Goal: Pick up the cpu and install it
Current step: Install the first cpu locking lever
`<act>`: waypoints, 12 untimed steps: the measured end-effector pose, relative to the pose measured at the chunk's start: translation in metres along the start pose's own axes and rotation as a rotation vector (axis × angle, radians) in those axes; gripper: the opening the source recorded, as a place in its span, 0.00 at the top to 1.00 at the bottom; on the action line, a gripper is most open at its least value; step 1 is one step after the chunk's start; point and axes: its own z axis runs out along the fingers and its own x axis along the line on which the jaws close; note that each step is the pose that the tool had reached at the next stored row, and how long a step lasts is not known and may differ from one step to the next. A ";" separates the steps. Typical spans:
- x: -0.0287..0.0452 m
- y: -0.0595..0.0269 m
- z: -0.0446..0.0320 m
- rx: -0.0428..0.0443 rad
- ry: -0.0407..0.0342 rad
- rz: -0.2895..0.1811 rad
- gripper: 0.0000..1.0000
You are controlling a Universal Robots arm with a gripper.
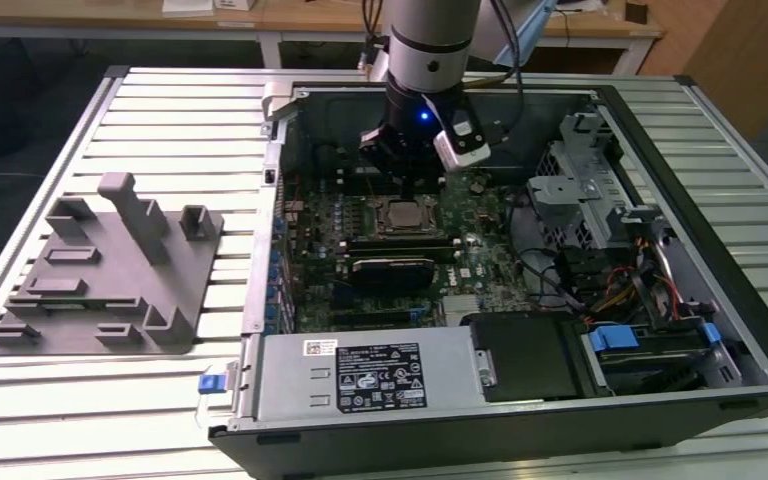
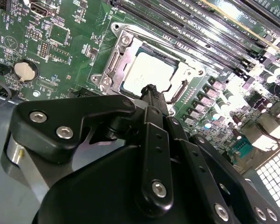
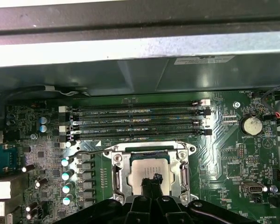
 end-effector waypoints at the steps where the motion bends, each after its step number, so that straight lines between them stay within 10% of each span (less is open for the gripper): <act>1: 0.0000 0.0000 0.0000 0.0000 -0.0001 0.000 0.89; 12: 0.0131 -0.0008 0.0001 -0.0015 0.0000 0.000 0.89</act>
